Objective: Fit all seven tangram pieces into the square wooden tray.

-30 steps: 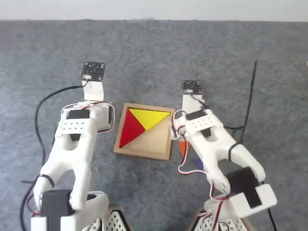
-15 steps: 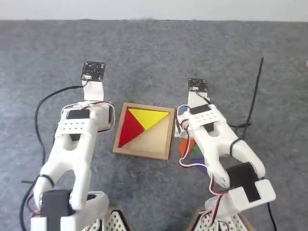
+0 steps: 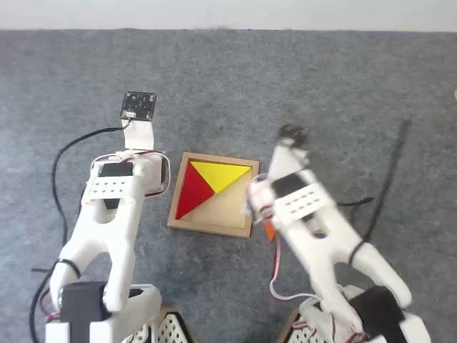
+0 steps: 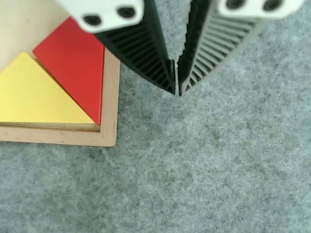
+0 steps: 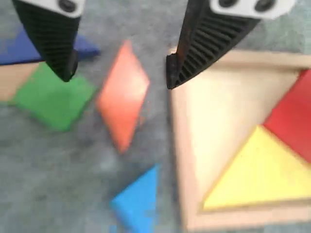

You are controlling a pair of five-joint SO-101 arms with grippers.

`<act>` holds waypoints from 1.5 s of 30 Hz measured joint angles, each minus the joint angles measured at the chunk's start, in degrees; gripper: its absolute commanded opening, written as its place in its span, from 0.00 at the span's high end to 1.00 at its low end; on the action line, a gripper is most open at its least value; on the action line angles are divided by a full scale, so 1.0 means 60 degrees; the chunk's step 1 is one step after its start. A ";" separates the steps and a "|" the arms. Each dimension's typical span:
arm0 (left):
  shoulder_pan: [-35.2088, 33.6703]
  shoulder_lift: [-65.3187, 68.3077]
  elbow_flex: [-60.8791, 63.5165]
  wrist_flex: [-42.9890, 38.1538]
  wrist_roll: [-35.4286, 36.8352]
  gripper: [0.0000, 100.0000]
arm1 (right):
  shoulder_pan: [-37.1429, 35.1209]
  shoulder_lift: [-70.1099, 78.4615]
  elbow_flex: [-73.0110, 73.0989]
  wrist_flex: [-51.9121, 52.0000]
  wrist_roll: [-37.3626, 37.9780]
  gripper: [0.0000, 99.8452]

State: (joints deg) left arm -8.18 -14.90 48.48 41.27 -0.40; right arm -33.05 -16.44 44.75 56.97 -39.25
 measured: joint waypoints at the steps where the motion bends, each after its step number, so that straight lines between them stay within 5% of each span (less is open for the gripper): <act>1: 0.0000 0.0000 0.0000 0.0000 0.0000 0.98 | -0.0278 0.0220 0.0029 -0.0205 -0.0117 0.70; 11: 0.0015 0.0000 0.0000 0.0000 0.0000 0.98 | 0.0088 0.2359 -0.0484 -0.1670 -0.2432 0.70; 15: 0.0000 0.0000 0.0000 0.0000 0.0000 0.98 | 0.0454 0.2535 -0.0645 -0.1700 -0.2505 0.71; 22: 0.0000 0.0000 0.0000 0.0000 0.0000 0.98 | 0.0615 0.2520 -0.0557 -0.1685 -0.2462 0.89; 45: 0.0000 0.0000 0.0000 0.0000 -0.0059 0.98 | 0.0938 0.1055 -0.0498 -0.0806 -0.1538 0.89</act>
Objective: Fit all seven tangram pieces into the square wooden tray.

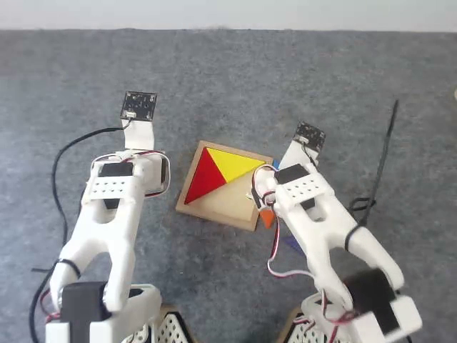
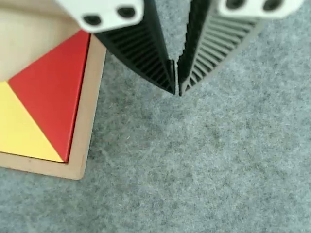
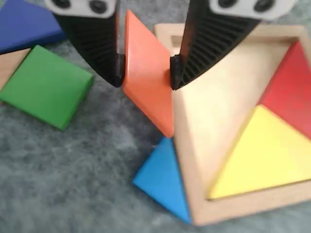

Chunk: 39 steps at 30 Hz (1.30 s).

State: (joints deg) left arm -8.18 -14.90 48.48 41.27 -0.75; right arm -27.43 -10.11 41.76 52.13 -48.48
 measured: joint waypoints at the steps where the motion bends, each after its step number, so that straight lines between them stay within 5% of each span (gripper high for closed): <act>1: 0.0000 0.0000 0.0000 0.0000 0.0000 0.98 | -0.0015 -0.0059 -0.0015 0.0000 0.0029 0.89; 10: 0.0000 0.0000 0.0000 0.0000 0.0000 0.98 | -0.0147 -0.0132 0.0000 -0.0630 0.0088 0.89; 19: 0.0000 0.0000 0.0000 0.0000 0.0000 0.98 | -0.0205 -0.0132 -0.0161 -0.0835 0.1875 0.88; 31: 0.0000 0.0000 0.0000 0.0000 0.0000 0.98 | -0.0190 -0.0132 -0.0161 -0.1407 0.1978 0.88; 39: 0.0000 0.0000 0.0000 0.0000 0.0000 0.98 | -0.0205 -0.0132 -0.0161 -0.1421 0.1978 0.69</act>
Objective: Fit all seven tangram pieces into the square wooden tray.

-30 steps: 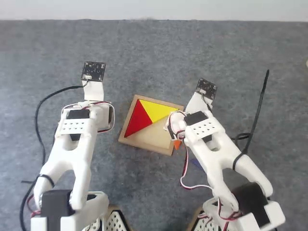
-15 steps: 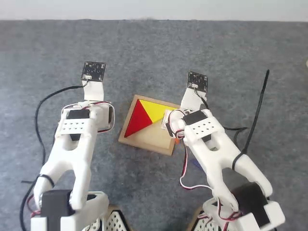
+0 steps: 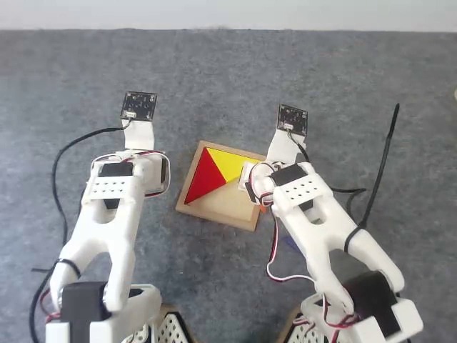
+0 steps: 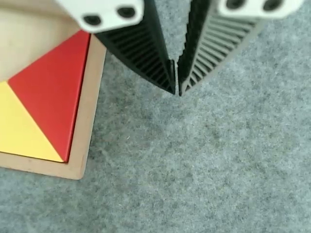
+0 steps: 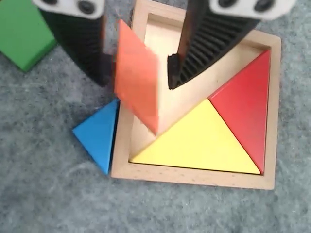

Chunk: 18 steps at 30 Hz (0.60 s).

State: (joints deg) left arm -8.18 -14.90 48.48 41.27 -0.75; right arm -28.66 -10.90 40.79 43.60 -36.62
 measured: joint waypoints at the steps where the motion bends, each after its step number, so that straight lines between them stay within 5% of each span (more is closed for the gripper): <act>1: 0.0000 0.0000 0.0000 0.0000 0.0000 0.98 | 0.0000 0.0044 0.0000 -0.0029 0.0000 0.68; 18: 0.0000 0.0000 0.0000 0.0000 0.0000 0.98 | 0.0249 -0.1114 0.0015 0.0762 0.0029 0.68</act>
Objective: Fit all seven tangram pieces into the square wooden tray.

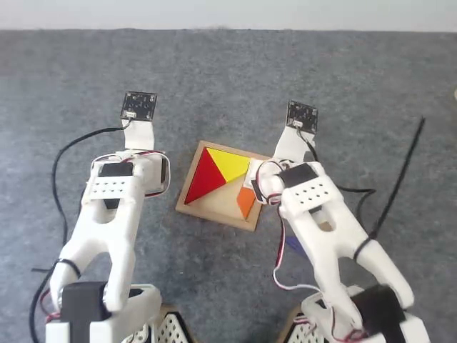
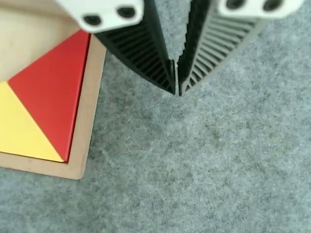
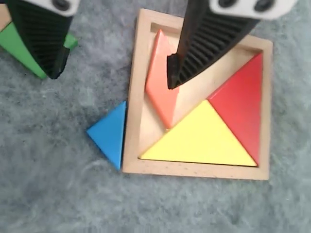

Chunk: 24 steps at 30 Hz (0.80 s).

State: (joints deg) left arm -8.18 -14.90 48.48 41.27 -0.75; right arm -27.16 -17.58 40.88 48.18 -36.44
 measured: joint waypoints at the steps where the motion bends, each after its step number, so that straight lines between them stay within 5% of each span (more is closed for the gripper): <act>1: 0.0000 0.0000 0.0000 0.0000 0.0000 0.98 | -0.0132 -0.0073 0.0015 0.0000 0.0000 0.68; 5: 0.0029 0.0000 0.0132 0.0000 0.0000 0.98 | -0.0205 -0.0132 0.0117 0.0059 0.0015 0.69; 10: 0.0835 -0.0015 0.0293 0.0000 -0.0557 0.98 | 0.1158 -0.0132 0.0117 0.0396 0.0000 0.85; 18: 0.4044 -0.0513 0.0278 0.0718 -0.0835 0.91 | 0.3751 -0.0132 0.0117 0.1275 0.1216 0.92; 24: 0.5597 0.1553 -0.1260 0.0835 -0.0850 0.91 | 0.4044 -0.0132 0.0117 0.1656 0.1289 0.92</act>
State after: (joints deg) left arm 25.41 -5.58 40.92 46.29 -5.85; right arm -2.90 -18.37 41.58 58.11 -28.70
